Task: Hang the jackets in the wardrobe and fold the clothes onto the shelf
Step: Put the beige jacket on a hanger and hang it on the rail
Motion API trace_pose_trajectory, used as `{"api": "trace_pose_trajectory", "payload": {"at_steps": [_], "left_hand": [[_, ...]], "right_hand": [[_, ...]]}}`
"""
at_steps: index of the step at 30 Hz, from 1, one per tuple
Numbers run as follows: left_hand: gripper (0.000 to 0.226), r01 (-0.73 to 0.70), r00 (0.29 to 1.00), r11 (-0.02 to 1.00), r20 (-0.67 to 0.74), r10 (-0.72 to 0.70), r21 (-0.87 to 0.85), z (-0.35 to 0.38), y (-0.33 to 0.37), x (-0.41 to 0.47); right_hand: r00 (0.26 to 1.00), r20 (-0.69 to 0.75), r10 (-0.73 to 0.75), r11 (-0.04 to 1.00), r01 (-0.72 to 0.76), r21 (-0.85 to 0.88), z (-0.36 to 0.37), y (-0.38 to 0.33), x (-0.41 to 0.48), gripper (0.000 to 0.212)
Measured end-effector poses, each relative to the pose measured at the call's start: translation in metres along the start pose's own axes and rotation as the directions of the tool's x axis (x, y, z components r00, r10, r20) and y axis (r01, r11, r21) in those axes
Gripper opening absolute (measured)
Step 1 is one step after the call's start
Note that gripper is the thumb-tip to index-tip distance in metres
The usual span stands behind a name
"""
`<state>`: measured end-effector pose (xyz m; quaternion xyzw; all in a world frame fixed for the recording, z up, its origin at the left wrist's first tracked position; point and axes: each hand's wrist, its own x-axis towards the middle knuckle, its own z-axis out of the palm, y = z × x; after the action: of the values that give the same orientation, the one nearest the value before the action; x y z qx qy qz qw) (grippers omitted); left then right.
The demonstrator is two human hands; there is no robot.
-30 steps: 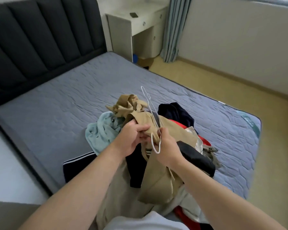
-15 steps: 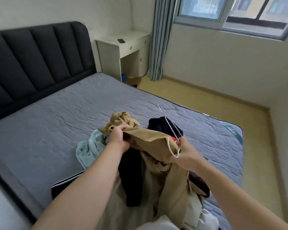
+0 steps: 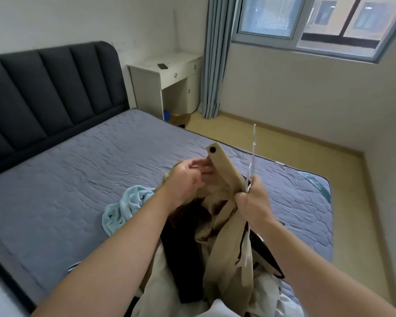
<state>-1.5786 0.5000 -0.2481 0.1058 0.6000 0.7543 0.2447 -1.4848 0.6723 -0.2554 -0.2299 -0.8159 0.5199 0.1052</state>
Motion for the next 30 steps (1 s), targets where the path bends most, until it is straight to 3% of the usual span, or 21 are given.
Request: {"api": "trace_pose_trajectory", "payload": {"at_steps": [1,3,5,7,8,10,11,13,15,17,20,22,24,27,30], "left_hand": [[0.050,0.002,0.993,0.961,-0.111,0.030,0.277,-0.004,-0.011,0.003],[0.046,0.030,0.978,0.703,-0.167,0.128,0.711,-0.012,-0.039,0.010],[0.044,0.038,0.990,0.486,-0.100,0.103,0.873,-0.016,-0.063,0.018],[0.029,0.074,0.996,0.373,-0.090,0.026,0.925,-0.015,-0.083,0.025],[0.018,0.108,0.992,0.395,-0.124,0.015,0.912,-0.013,-0.088,0.027],[0.016,0.164,0.977,0.551,-0.213,0.026,0.819,-0.010,-0.094,0.031],[0.022,0.179,0.967,0.613,-0.253,0.036,0.769,-0.007,-0.092,0.033],[0.035,0.170,0.953,0.640,-0.291,0.087,0.749,-0.002,-0.076,0.037],[0.035,0.106,0.971,0.652,-0.221,0.096,0.751,0.004,-0.050,0.041],[0.028,-0.007,0.997,0.664,-0.049,0.066,0.748,0.013,-0.017,0.041],[0.022,-0.199,0.977,0.518,0.210,0.038,0.832,0.030,0.026,0.037],[0.019,-0.262,0.959,0.463,0.282,0.027,0.847,0.044,0.043,0.033],[0.022,-0.221,0.961,0.525,0.277,-0.029,0.822,0.052,0.054,0.030],[0.047,-0.132,0.949,0.573,0.270,-0.162,0.809,0.048,0.063,0.025],[0.061,-0.092,0.931,0.609,0.285,-0.227,0.788,0.035,0.061,0.026]], "right_hand": [[0.999,0.035,0.015,0.999,-0.017,0.034,-0.003,-0.003,0.001,0.032],[0.992,0.123,0.022,0.995,-0.034,0.091,-0.009,-0.009,0.002,0.037],[0.980,0.197,0.019,0.987,-0.050,0.150,-0.015,-0.012,0.000,0.038],[0.975,0.221,0.014,0.975,-0.062,0.212,-0.020,-0.013,-0.001,0.034],[0.978,0.206,0.018,0.969,-0.068,0.239,-0.023,-0.012,-0.001,0.028],[0.990,0.125,0.064,0.975,-0.089,0.204,-0.030,-0.007,0.002,0.023],[0.993,0.074,0.096,0.986,-0.105,0.132,-0.035,-0.003,0.005,0.030],[0.988,-0.025,0.149,0.989,-0.150,-0.019,-0.045,0.006,0.010,0.051],[0.987,-0.084,0.138,0.987,-0.143,-0.066,-0.050,0.012,0.011,0.062],[0.991,-0.103,0.091,0.994,-0.097,-0.050,-0.049,0.014,0.012,0.067],[0.999,-0.042,0.008,0.999,-0.010,-0.047,-0.035,0.013,0.018,0.063],[0.998,0.061,-0.001,0.998,0.005,-0.057,-0.024,0.009,0.020,0.061],[0.980,0.189,0.059,0.997,-0.049,-0.054,-0.019,0.007,0.022,0.063],[0.925,0.349,0.150,0.988,-0.127,-0.089,-0.016,0.012,0.023,0.075],[0.944,0.307,0.124,0.961,-0.037,-0.274,-0.013,0.017,0.021,0.059]]}}
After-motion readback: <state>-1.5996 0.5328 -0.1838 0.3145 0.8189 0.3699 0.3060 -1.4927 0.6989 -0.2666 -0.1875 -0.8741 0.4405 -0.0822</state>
